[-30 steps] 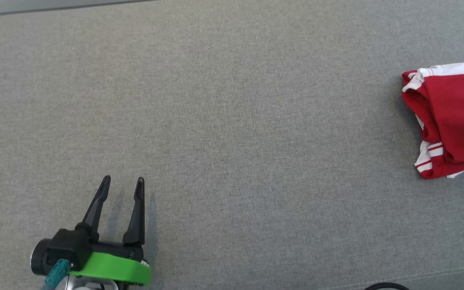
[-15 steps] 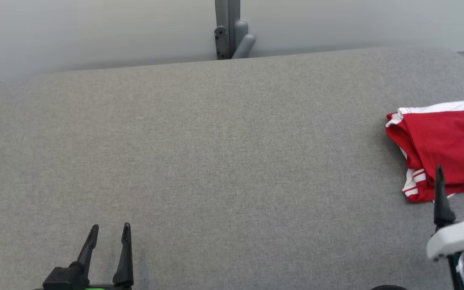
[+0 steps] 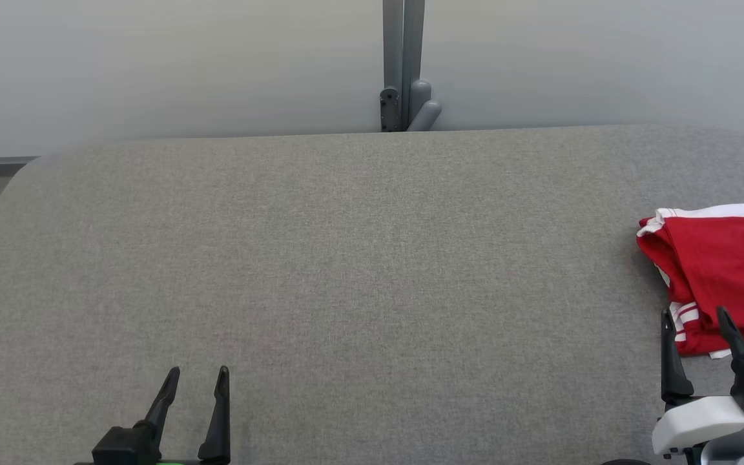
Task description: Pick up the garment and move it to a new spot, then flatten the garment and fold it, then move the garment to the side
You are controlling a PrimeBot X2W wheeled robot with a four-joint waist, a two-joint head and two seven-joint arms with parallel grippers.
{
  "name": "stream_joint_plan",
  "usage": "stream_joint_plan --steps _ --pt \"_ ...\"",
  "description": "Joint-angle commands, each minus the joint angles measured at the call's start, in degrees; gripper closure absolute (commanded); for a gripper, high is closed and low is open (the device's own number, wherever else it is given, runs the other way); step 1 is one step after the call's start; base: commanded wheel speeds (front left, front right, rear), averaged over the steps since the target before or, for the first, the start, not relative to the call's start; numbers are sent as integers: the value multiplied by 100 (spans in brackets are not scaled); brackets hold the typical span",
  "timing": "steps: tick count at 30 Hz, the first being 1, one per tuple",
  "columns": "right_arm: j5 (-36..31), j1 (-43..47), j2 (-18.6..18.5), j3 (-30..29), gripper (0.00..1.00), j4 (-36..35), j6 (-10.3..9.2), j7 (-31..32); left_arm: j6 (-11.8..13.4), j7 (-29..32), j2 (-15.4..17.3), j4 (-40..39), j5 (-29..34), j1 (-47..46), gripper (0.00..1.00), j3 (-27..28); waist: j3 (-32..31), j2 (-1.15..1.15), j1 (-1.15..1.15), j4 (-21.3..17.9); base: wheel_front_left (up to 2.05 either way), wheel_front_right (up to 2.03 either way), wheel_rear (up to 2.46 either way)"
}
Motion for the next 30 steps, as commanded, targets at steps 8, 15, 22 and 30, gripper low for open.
stream_joint_plan --steps 8,15,22,30 --pt "36 -74 -6 56 0 29 -11 -21 -16 -14 84 -11 -48 -229 0 -86 4 0 0 110 0 0 0" --pt "125 -54 -5 37 0 50 -11 -21 -16 -14 91 -39 -40 -188 0 -105 -48 0 0 149 0 0 0" --pt "110 -33 5 31 0 47 0 -1 1 0 49 -24 -43 -189 0 -130 -58 0 0 143 0 0 0" --pt "102 53 74 45 100 233 0 3 1 20 4 144 -55 -67 100 -148 -53 0 0 127 0 0 0"
